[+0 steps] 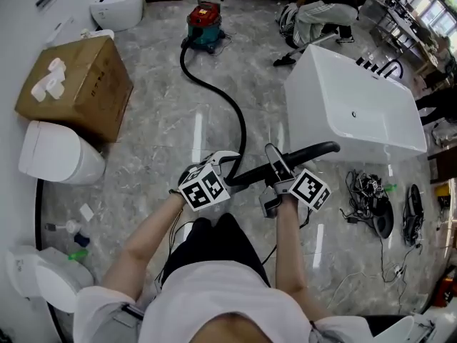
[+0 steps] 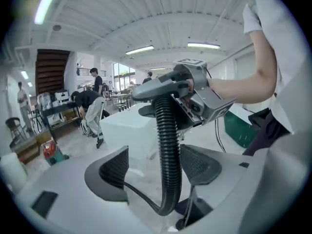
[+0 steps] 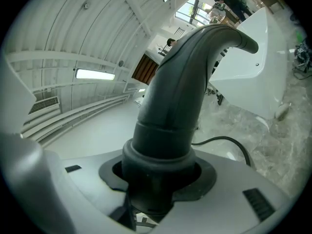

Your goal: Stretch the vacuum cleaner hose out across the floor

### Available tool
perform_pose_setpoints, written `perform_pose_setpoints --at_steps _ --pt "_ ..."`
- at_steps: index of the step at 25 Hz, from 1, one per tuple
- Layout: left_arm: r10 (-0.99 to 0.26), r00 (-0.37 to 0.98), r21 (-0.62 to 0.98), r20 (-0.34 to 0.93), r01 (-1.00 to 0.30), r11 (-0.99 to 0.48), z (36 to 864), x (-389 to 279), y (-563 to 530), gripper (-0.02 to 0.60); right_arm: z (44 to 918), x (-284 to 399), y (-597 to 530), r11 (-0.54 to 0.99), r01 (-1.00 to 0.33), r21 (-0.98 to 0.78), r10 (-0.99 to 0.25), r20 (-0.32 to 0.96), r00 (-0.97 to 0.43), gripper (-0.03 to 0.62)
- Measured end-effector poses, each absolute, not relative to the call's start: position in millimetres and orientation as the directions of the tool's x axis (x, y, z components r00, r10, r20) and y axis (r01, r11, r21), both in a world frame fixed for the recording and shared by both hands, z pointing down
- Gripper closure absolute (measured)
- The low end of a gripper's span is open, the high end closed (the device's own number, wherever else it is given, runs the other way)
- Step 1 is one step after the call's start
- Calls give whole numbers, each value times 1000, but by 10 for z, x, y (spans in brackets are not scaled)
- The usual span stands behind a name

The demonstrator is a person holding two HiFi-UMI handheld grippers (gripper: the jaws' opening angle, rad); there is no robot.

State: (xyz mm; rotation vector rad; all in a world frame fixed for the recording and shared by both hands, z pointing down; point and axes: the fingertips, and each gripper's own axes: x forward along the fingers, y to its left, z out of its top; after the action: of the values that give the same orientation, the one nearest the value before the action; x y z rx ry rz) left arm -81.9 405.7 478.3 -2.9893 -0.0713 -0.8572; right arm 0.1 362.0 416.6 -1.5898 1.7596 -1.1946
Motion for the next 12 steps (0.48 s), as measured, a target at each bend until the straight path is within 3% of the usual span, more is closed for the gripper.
perform_pose_setpoints --at_steps 9,12 --pt "39 949 381 314 -88 -920 4600 -1063 3804 273 4337 172 3764 -70 -467 -882 -970 170 -176 388" --pt "-20 968 455 251 -137 -880 4586 -1130 3701 379 4472 240 3839 -79 -402 -912 -976 153 -155 387"
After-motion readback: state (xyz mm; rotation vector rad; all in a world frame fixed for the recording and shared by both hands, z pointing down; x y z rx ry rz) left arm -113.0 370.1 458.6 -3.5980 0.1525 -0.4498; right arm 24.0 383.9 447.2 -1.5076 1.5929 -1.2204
